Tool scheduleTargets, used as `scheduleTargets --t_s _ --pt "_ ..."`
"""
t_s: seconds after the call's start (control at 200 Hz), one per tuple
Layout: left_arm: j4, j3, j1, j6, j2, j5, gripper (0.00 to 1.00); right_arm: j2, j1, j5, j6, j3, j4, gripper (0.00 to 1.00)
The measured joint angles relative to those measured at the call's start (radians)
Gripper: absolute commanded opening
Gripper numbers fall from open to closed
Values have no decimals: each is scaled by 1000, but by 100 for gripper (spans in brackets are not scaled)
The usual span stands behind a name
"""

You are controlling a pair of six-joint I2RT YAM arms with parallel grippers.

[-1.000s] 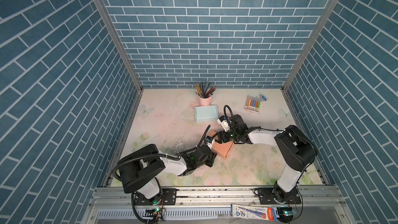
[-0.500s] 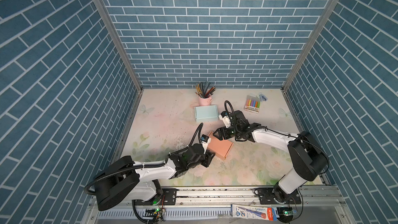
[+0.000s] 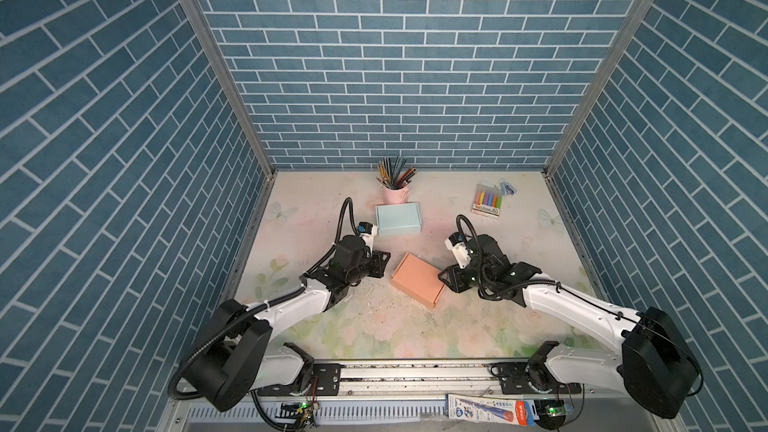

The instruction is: Fold the paper box

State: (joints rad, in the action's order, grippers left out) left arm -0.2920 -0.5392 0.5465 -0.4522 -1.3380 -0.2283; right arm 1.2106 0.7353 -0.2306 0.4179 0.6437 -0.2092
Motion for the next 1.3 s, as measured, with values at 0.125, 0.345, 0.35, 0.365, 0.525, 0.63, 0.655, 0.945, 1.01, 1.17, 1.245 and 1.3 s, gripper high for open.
scheduleTargets --t_s 0.125,0.345,0.35,0.365,0.525,0.63,0.655,0.945,1.01,1.17,1.245,1.3 --pt "-1 -14 -6 18 -74 3 25 -25 13 2 31 -60 1 25" --pt "-5 -25 -7 35 -161 6 23 -17 16 -2 65 -135 53 23" --pt "-5 -26 -7 35 -163 6 23 -16 16 -2 66 -137 54 23" --pt "-6 -26 -7 35 -166 6 23 -12 16 -2 68 -141 61 23" --pt "-22 -26 -6 37 -189 -1 23 38 16 -8 82 -163 122 23" --pt "-29 -26 3 36 -190 0 23 71 16 -9 83 -172 157 23" --pt "-32 -26 8 36 -190 1 23 79 16 -9 84 -174 163 23" --pt "-48 -2 79 25 -190 19 24 127 -22 -22 83 -192 247 23" --pt "-50 10 97 19 -190 32 23 137 -34 -26 82 -190 259 23" --pt "-53 48 139 -2 -178 90 23 185 -61 -24 73 -149 263 23" --pt "-49 69 163 -13 -168 118 23 208 -66 -16 71 -127 262 23" --pt "-45 80 185 -23 -159 147 24 225 -71 -9 64 -111 262 23"
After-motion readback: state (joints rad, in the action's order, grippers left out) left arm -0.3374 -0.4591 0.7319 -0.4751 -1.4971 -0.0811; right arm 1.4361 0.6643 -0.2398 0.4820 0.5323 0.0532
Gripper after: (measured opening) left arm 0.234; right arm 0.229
